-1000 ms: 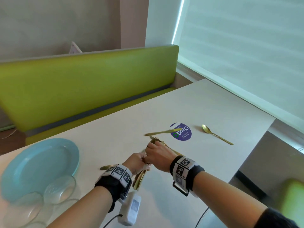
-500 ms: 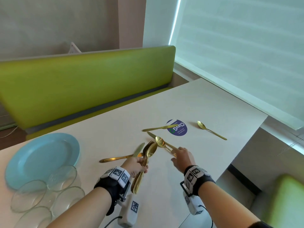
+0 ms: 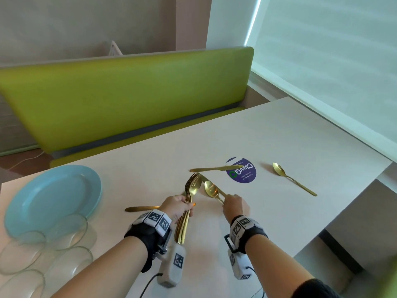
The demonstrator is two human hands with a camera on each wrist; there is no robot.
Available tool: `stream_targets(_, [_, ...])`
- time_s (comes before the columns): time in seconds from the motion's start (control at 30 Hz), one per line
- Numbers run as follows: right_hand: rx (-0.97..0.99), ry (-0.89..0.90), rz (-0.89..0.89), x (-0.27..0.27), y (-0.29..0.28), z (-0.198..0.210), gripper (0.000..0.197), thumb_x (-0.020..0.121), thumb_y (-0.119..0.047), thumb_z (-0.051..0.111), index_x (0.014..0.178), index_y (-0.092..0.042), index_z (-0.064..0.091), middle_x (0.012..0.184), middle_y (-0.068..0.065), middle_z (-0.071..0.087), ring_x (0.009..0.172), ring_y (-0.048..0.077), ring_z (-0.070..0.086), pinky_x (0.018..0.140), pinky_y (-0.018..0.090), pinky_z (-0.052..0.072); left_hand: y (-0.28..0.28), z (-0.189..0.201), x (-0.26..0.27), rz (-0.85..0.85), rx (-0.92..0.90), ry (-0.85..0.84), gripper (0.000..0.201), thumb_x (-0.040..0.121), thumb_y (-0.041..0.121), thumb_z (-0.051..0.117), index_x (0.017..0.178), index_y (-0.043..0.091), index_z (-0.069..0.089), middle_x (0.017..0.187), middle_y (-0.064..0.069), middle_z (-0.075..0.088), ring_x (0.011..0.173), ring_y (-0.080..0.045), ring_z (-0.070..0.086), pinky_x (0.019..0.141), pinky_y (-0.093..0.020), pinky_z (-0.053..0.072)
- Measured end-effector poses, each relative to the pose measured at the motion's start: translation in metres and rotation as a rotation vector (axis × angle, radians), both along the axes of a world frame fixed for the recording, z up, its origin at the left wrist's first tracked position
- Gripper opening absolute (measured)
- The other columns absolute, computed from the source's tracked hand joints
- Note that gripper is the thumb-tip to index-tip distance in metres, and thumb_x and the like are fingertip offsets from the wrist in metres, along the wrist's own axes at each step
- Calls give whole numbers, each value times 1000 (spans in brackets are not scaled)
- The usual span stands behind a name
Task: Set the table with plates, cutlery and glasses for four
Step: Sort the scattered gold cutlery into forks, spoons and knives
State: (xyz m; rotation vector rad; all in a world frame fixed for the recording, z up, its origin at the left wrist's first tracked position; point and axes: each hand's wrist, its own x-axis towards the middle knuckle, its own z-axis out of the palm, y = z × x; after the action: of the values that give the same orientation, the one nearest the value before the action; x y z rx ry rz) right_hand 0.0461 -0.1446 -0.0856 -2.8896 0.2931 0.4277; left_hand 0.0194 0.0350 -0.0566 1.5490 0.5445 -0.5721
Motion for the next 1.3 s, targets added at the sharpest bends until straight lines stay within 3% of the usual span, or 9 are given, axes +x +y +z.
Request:
stream_targets(0.2, [47, 41, -37, 13, -2, -1, 29, 91, -14, 47, 113, -16, 65, 111, 6, 66, 103, 25, 64, 84, 31, 51, -12, -5, 16, 53, 6, 5, 13, 90, 2, 57, 81, 12, 59, 76, -6, 62, 63, -16, 61, 51, -27, 52])
stream_targets(0.3, [176, 69, -74, 21, -4, 5, 21, 89, -19, 53, 102, -13, 69, 102, 7, 69, 96, 25, 65, 81, 30, 53, -21, -8, 24, 120, 12, -4, 9, 90, 5, 58, 84, 12, 60, 75, -6, 63, 64, -15, 62, 53, -27, 52])
stream_targets(0.43, [760, 144, -195, 30, -15, 17, 14, 86, -22, 65, 73, -18, 63, 67, -1, 58, 57, 10, 50, 57, 22, 44, -36, -7, 33, 198, -40, -27, 7, 90, 7, 58, 84, 10, 60, 80, -8, 65, 71, -19, 64, 67, -33, 56])
stream_targets(0.53, [1098, 237, -301, 34, -19, 26, 12, 87, -18, 65, 75, -15, 64, 65, 1, 57, 51, 9, 45, 51, 21, 39, -50, -3, 39, 192, -127, -30, 5, 91, 5, 57, 90, 9, 60, 85, -8, 65, 75, -19, 63, 72, -35, 56])
stream_targets(0.63, [1166, 304, -283, 37, -25, 29, 11, 88, -18, 64, 77, -15, 65, 68, -2, 66, 51, 8, 46, 50, 20, 38, -64, 2, 45, 181, -206, -28, 9, 92, 8, 55, 99, 6, 61, 85, -7, 64, 75, -18, 62, 65, -30, 54])
stream_targets(0.9, [1033, 225, -185, 40, -44, 29, 17, 88, -16, 65, 71, -17, 62, 46, -11, 58, 44, 4, 43, 44, 14, 35, -91, -3, 59, 118, -185, 12, 8, 89, 17, 62, 91, 9, 63, 77, -8, 62, 70, -21, 59, 65, -33, 53])
stream_targets(1.07, [914, 220, -97, 47, -60, 30, 7, 88, -18, 64, 84, -17, 70, 68, -10, 63, 49, 0, 48, 46, 11, 38, -105, -6, 68, 73, -162, 41, 10, 90, 16, 59, 95, 7, 61, 78, -8, 63, 72, -20, 60, 67, -34, 54])
stream_targets(1.2, [705, 103, -141, 78, -100, 34, 21, 86, -26, 66, 103, -13, 71, 85, -6, 67, 62, 6, 52, 61, 19, 46, -113, -10, 78, 127, -147, 38, 10, 93, 12, 55, 84, 10, 58, 79, -6, 66, 71, -17, 63, 61, -29, 51])
stream_targets(1.3, [371, -11, -274, 105, -151, 35, 29, 89, -24, 60, 114, -10, 67, 114, 8, 67, 98, 21, 63, 90, 29, 47, -114, -15, 83, 162, -107, 32, 14, 94, 12, 53, 80, 11, 57, 78, -6, 64, 69, -17, 62, 64, -31, 51])
